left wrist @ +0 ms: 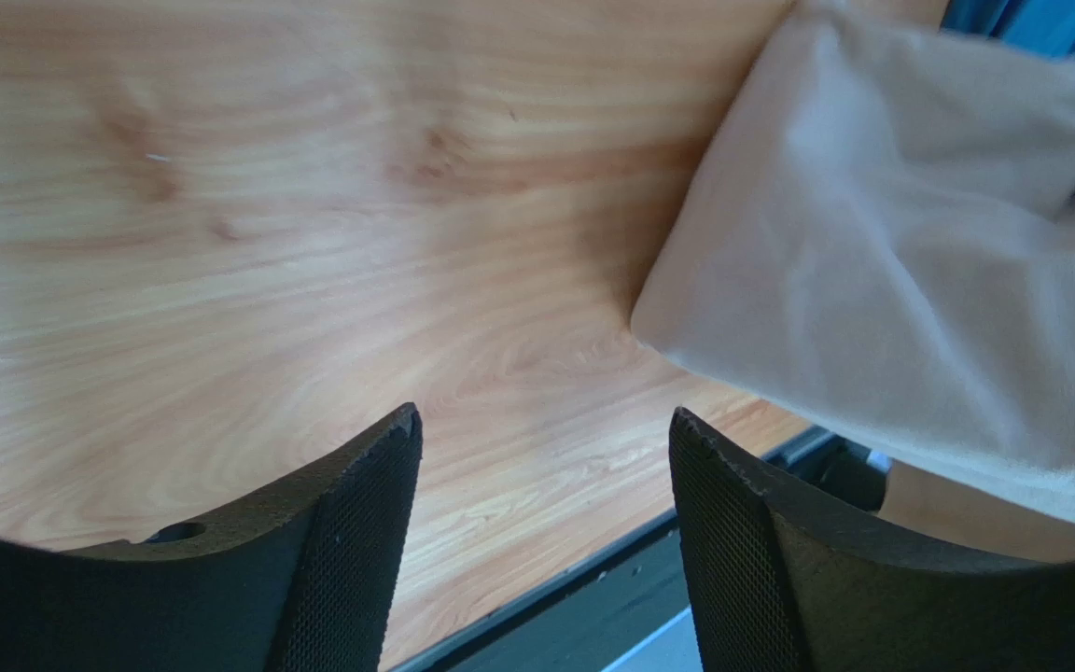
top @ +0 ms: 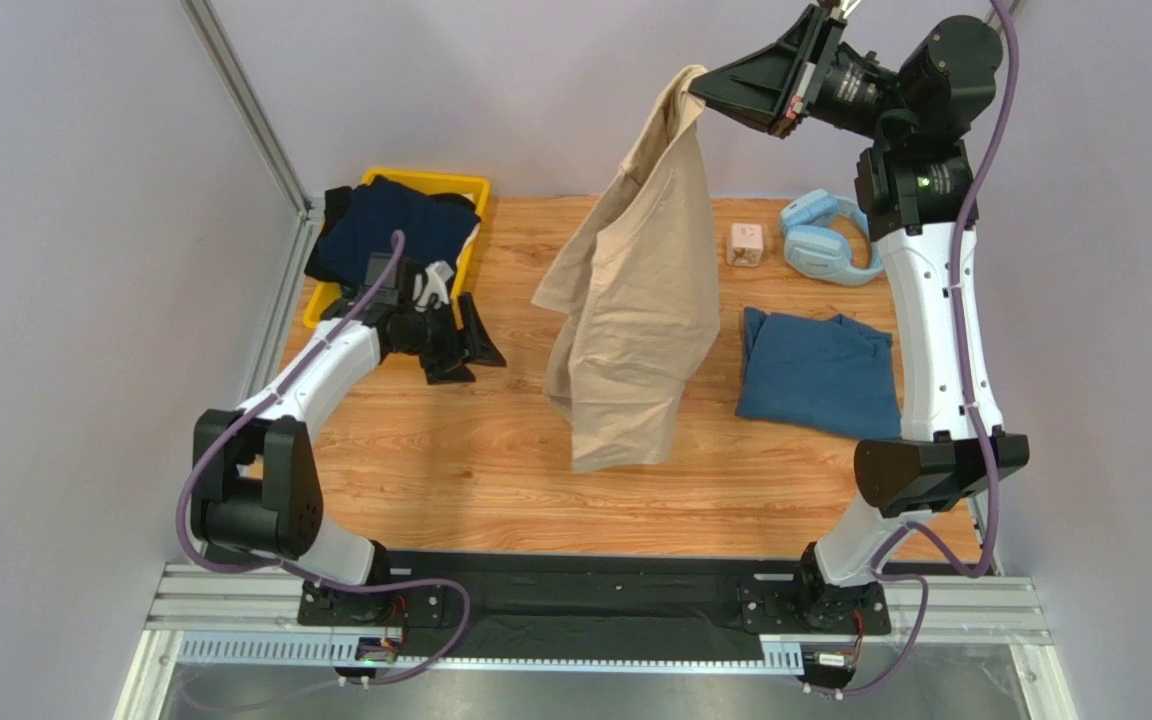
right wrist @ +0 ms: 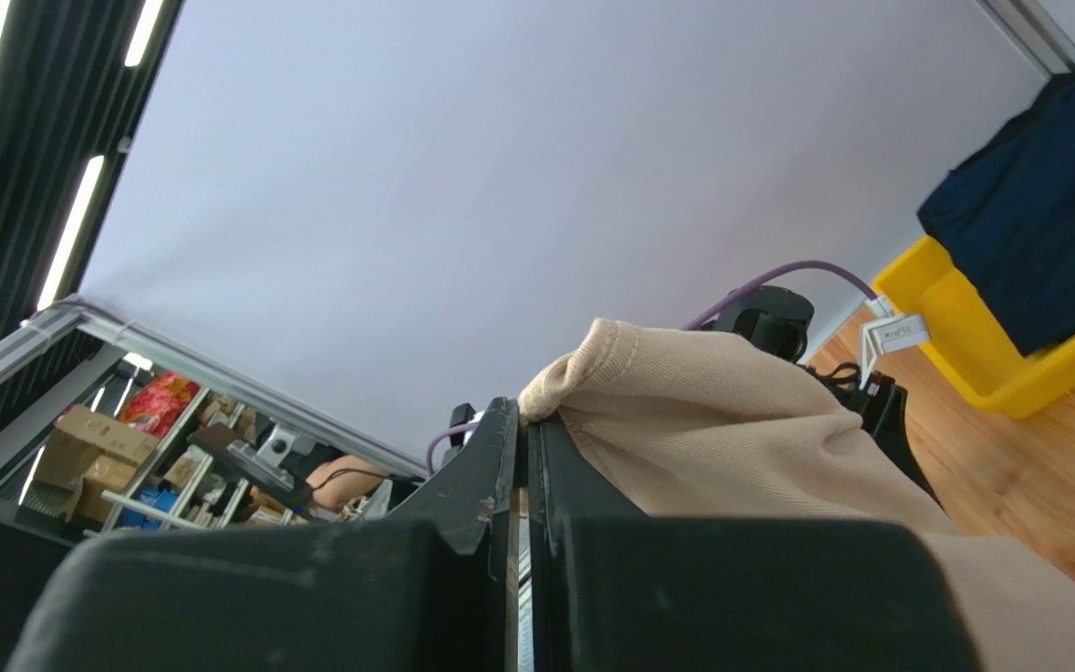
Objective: Fold and stack the t-shirts
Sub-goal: Flatten out the tshirt
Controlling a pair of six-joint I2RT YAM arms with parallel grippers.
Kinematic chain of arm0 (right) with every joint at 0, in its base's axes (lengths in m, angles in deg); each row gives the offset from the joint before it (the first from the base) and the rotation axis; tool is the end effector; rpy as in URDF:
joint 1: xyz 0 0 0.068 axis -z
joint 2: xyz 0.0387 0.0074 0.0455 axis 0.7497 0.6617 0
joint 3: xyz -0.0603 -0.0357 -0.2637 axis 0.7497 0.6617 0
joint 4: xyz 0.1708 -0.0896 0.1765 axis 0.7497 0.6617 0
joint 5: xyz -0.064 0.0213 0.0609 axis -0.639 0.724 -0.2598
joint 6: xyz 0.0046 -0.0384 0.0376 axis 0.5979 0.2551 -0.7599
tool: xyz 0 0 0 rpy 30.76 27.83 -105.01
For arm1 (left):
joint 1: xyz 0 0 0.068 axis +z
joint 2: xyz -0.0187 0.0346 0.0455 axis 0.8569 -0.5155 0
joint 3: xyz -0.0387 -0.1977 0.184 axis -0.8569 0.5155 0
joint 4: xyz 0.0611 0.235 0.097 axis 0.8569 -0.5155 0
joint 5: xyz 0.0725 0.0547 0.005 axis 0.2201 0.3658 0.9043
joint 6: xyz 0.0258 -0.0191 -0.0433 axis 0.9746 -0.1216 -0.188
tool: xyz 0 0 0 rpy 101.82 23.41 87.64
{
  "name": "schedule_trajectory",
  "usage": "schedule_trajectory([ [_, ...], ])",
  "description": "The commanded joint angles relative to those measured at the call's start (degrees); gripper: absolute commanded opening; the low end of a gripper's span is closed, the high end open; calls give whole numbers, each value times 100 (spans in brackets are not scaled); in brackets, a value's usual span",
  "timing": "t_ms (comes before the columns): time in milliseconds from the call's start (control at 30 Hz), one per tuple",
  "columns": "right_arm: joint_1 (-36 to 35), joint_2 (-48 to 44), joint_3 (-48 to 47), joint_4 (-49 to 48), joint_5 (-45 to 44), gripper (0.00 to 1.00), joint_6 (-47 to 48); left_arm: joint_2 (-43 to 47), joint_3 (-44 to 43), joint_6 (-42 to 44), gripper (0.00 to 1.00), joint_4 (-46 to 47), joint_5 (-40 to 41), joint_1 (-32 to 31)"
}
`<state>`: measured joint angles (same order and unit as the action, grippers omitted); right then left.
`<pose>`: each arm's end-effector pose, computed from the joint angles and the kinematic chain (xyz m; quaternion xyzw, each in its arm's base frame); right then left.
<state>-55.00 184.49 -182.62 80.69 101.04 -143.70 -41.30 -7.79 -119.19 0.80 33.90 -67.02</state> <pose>0.3174 0.0677 0.5804 -0.0959 0.6354 0.6801 0.3529 0.2971 -0.0600 0.2401 -0.1074 0.9250 -0.3219 0.1706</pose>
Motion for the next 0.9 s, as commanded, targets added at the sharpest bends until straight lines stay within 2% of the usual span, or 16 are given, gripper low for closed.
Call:
schedule_trajectory([
  [0,-33,153,334,277,-62,0,603,-171,-62,-155,74,238,157,-888],
  [133,-33,461,185,321,-106,0,700,-487,105,-550,75,861,36,-1312],
  [300,-42,900,-52,382,-202,0,779,-743,-18,-507,75,915,124,-1760],
  [567,-33,1708,-807,190,-238,0,551,-1111,167,-692,75,1091,150,-2138],
  [700,-33,1859,-808,-22,-220,0,419,-1437,61,-788,75,1143,334,-2463],
  [867,-33,1947,-782,-171,-124,0,349,-1815,-17,-1052,75,1346,501,-2543],
])
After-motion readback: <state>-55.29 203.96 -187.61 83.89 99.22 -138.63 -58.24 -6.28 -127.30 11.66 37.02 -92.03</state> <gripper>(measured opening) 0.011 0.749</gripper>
